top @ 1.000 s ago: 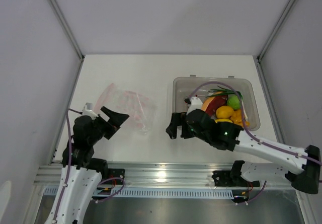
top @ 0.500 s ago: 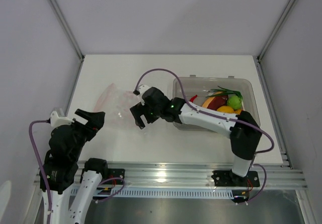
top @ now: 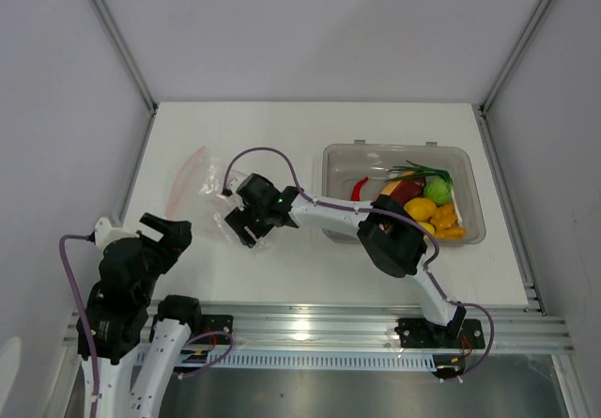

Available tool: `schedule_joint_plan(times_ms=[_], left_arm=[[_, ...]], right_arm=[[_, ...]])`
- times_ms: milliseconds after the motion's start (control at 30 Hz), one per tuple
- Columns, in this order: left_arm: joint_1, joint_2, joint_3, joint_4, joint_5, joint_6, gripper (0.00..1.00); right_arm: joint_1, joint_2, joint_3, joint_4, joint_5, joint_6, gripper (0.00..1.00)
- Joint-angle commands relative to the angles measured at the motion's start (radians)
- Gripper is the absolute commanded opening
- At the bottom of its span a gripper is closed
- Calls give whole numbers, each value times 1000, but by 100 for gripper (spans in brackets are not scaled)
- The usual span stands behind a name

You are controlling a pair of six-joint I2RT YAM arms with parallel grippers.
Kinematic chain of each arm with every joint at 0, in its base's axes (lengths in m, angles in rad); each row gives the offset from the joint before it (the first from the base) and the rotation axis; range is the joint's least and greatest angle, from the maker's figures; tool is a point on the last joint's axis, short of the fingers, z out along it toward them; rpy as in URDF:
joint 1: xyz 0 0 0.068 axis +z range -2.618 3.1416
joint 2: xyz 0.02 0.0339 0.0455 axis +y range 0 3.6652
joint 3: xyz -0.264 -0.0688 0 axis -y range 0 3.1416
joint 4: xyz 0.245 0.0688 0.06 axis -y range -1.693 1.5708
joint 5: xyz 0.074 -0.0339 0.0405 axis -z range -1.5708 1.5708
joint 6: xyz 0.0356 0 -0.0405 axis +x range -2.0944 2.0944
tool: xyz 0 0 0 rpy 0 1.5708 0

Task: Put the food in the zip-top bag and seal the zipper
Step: Pick up the zipper food storage bag at the center of the board.

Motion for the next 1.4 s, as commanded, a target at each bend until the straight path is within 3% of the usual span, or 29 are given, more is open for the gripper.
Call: schedule_joint_plan(times_ms=[0, 100, 133, 200, 233, 267, 500, 700, 900, 1033, 1300, 1367], left_arm=[[-3, -9, -22, 3, -12, 0, 94], [-4, -11, -26, 1, -14, -2, 94], [-4, -11, -28, 0, -18, 0, 94], [-4, -22, -28, 1, -18, -2, 94], [-4, -23, -28, 0, -19, -2, 94], [-3, -25, -26, 0, -19, 1, 94], [-4, -23, 15, 12, -31, 99, 93], [-4, -28, 109, 50, 32, 250, 93], [-4, -16, 156, 53, -16, 296, 93], [-4, -2, 188, 61, -19, 314, 93], [-4, 101, 188, 46, 105, 285, 100], [-3, 184, 196, 32, 200, 268, 100]], right_arm=[[14, 29, 39, 22, -10, -3, 71], [16, 28, 19, 45, 1, 1, 48], [16, 22, 6, 60, 4, 3, 30], [16, -4, -32, 100, 4, 3, 17], [17, -12, -43, 111, 3, 3, 3], [16, -36, -55, 122, 1, 2, 0], [17, -267, -247, 228, 6, 20, 0], [-6, -556, -512, 324, -112, 49, 0], [-20, -805, -765, 378, -241, 61, 0], [-21, -1053, -929, 431, -302, 109, 0], [-20, -1480, -1075, 300, -327, 166, 0], [-20, -1543, -1086, 266, -329, 187, 0]])
